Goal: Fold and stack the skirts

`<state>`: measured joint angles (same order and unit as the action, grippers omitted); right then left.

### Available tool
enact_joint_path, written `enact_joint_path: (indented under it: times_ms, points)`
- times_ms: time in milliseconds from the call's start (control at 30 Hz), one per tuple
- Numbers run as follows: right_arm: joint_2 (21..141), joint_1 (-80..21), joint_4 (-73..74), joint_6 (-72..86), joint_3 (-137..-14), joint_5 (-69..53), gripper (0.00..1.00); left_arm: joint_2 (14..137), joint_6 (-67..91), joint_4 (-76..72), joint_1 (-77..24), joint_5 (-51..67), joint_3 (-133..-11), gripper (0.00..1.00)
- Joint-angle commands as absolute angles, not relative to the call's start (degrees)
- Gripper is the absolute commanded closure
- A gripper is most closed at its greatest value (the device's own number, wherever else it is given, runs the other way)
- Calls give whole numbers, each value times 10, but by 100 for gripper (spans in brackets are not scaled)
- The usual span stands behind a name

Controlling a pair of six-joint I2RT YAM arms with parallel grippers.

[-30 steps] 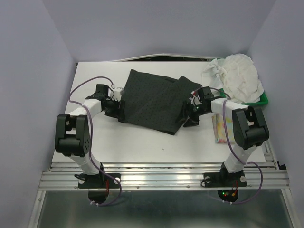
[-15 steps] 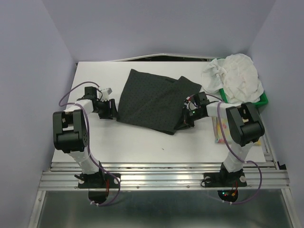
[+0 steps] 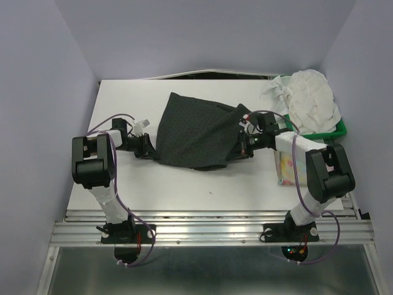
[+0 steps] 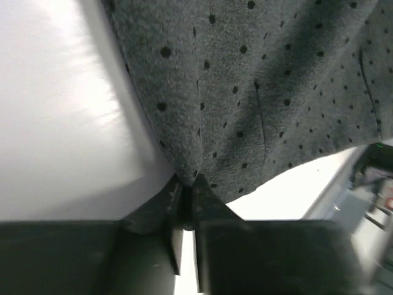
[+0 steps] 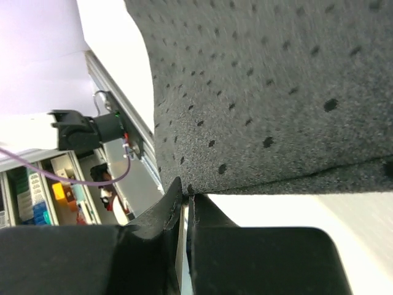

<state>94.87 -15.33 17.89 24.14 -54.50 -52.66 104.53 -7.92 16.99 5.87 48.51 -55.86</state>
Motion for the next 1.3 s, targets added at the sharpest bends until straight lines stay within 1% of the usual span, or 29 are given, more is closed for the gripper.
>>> enact_joint_path:
  times_ms: [0, 100, 133, 167, 200, 233, 333, 367, 400, 433, 500, 533, 700, 767, 833, 967, 1033, 1067, 1100, 1133, 1200, 1233, 1267]
  points:
    - [932, -114, 168, 236, -628, -567, 99, 1056, -142, 255, 61, 539, -592, 100]
    - [927, -79, 168, 245, -693, -565, 99, 1004, -121, 260, 95, 553, -645, 100]
    - [934, -53, 167, 258, -754, -565, 99, 990, -87, 254, 109, 555, -696, 100]
    - [941, -41, 166, 265, -791, -567, 99, 968, -67, 248, 112, 552, -725, 100]
    - [949, -30, 166, 272, -828, -567, 99, 958, -53, 239, 112, 549, -791, 100]
    - [959, -21, 166, 279, -905, -564, 99, 948, -21, 232, 112, 548, -824, 100]
    - [988, -2, 136, 320, -1024, -555, 99, 917, 59, 168, 112, 535, -919, 100]
    - [992, 4, 127, 349, -1048, -552, 99, 912, 92, 163, 112, 527, -941, 100]
    - [998, 4, 117, 362, -1067, -553, 99, 907, 103, 164, 110, 526, -982, 100]
    - [997, 4, 108, 372, -1082, -554, 99, 901, 109, 168, 110, 525, -997, 100]
    - [987, 4, 94, 392, -1099, -551, 99, 871, 124, 169, 110, 512, -1006, 100]
    - [969, 4, 81, 400, -1093, -549, 99, 855, 128, 167, 110, 508, -992, 100]
    - [911, 4, 48, 439, -1020, -526, 99, 754, 170, 133, 110, 490, -891, 100]
    - [902, 4, 47, 446, -1010, -512, 99, 737, 185, 131, 110, 490, -880, 100]
    - [905, 4, 39, 446, -1004, -509, 99, 740, 216, 124, 109, 495, -872, 100]
    - [950, 4, 29, 456, -1023, -490, 99, 781, 272, 101, 110, 508, -875, 100]
    - [989, 4, 19, 459, -1034, -476, 99, 831, 295, 77, 109, 518, -894, 100]
    - [1006, 4, 9, 451, -1061, -472, 99, 850, 300, 65, 108, 539, -908, 100]
    - [1024, 4, 11, 450, -1083, -467, 99, 893, 288, 59, 105, 543, -930, 100]
    - [1060, 4, 12, 450, -1103, -463, 99, 915, 276, 64, 103, 541, -985, 100]
    - [1102, 4, 11, 447, -1182, -457, 99, 976, 244, 73, 102, 527, -1046, 100]
    - [1145, 4, 14, 446, -1214, -452, 99, 996, 237, 84, 102, 520, -1109, 100]
    - [1166, 4, 18, 445, -1247, -447, 99, 1013, 232, 85, 102, 514, -1135, 100]
